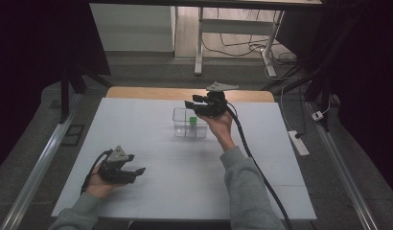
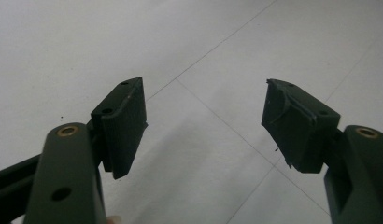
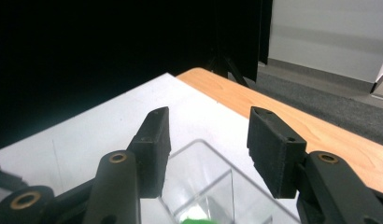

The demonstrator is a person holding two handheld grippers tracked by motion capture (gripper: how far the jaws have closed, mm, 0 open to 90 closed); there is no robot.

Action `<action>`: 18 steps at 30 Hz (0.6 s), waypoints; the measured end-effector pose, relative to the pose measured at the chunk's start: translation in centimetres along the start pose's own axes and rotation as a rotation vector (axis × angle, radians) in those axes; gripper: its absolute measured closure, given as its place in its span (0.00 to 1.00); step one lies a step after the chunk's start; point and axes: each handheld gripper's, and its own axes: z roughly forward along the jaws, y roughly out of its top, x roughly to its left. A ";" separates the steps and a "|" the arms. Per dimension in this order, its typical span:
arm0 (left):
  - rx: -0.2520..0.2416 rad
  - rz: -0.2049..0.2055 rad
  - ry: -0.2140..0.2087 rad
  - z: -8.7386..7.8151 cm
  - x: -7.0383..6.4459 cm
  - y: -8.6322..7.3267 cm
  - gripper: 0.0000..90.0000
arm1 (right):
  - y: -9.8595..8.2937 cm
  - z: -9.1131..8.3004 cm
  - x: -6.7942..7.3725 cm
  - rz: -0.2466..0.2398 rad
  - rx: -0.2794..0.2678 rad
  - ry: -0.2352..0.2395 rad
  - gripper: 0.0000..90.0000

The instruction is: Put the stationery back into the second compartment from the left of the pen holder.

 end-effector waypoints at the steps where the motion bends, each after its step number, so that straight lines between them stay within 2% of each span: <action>1: 0.000 0.000 0.001 0.0 0.0 0.0 0.34 | -0.2 -0.3 0.0 -0.001 0.009 -0.002 0.54; 8: 0.003 -0.004 0.000 0.1 0.1 0.0 0.34 | -1.8 -3.0 0.0 -0.014 0.063 -0.018 0.52; 18: 0.006 -0.007 0.000 0.2 0.1 0.0 0.33 | -4.8 -8.1 -0.3 -0.022 0.130 -0.066 0.49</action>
